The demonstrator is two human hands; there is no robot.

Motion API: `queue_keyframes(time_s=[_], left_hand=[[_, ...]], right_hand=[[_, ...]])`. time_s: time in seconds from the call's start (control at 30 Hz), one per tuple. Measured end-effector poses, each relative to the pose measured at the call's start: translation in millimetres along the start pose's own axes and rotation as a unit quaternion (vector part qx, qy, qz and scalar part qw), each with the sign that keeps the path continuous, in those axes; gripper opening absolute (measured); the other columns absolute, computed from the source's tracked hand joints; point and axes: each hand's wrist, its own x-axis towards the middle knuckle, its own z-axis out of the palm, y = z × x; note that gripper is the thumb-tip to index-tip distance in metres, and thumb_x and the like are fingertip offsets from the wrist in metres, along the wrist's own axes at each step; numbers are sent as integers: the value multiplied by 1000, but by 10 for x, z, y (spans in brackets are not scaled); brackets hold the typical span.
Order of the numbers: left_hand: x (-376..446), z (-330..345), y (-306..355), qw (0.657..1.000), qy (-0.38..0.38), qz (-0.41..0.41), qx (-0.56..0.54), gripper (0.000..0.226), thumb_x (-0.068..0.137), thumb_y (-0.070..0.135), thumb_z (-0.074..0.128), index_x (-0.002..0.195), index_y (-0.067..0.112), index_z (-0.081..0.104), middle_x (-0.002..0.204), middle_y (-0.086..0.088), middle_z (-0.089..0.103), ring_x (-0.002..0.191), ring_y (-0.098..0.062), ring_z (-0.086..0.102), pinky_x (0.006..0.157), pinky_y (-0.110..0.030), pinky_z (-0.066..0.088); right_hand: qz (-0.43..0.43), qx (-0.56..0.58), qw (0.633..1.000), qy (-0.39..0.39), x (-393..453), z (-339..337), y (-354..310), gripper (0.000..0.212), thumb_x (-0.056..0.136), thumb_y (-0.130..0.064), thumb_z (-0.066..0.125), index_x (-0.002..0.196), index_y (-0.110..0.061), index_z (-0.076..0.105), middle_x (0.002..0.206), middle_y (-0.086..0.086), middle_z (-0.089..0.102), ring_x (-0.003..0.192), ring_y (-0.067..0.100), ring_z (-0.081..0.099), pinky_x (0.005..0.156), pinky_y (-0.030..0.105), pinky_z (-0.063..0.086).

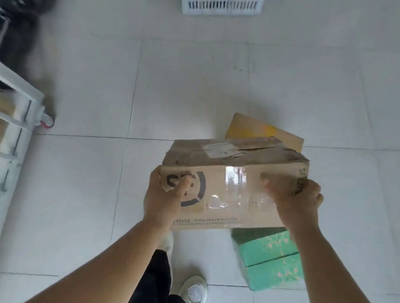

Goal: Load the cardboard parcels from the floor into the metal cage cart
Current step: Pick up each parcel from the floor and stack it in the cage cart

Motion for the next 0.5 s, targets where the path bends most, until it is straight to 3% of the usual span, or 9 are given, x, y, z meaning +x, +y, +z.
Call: queue_keyframes(time_s=[0.1,0.13,0.23,0.4,0.5], left_hand=[[-246,-448,326,997,50,2,-55,39,82,42,69,114,31,49,93,13,66,86,-15,67,75,-39,57],[-315,-595,427,995,66,5,-72,38,84,41,68,114,31,49,93,12,66,87,-15,67,77,-41,57],[-532,-1059,708,986,108,11,-129,37,83,44,68,113,33,49,93,12,66,87,-15,66,81,-44,57],[-890,-1867,1041,969,152,45,-191,40,78,48,70,109,33,50,94,9,69,88,-17,69,80,-46,58],[-1142,-2369,1144,956,180,63,-225,44,79,46,71,114,30,51,96,7,70,88,-16,69,80,-43,58]], right_hand=[[-28,53,998,-6,-315,-84,-376,118,40,-88,71,117,-1,55,115,15,59,94,30,64,68,35,53],[-39,62,997,-5,-403,-102,-487,119,36,-92,67,113,-2,58,112,16,62,92,29,67,66,34,54],[-83,87,993,-2,-737,-115,-866,117,37,-96,61,109,-5,61,107,15,64,91,32,67,75,44,58],[-140,128,982,4,-1520,-74,-1582,115,46,-95,55,103,5,59,101,14,63,84,31,64,71,37,52],[-172,138,975,-8,-1982,-4,-1870,112,43,-98,54,99,-2,60,103,16,63,85,32,65,73,46,58]])
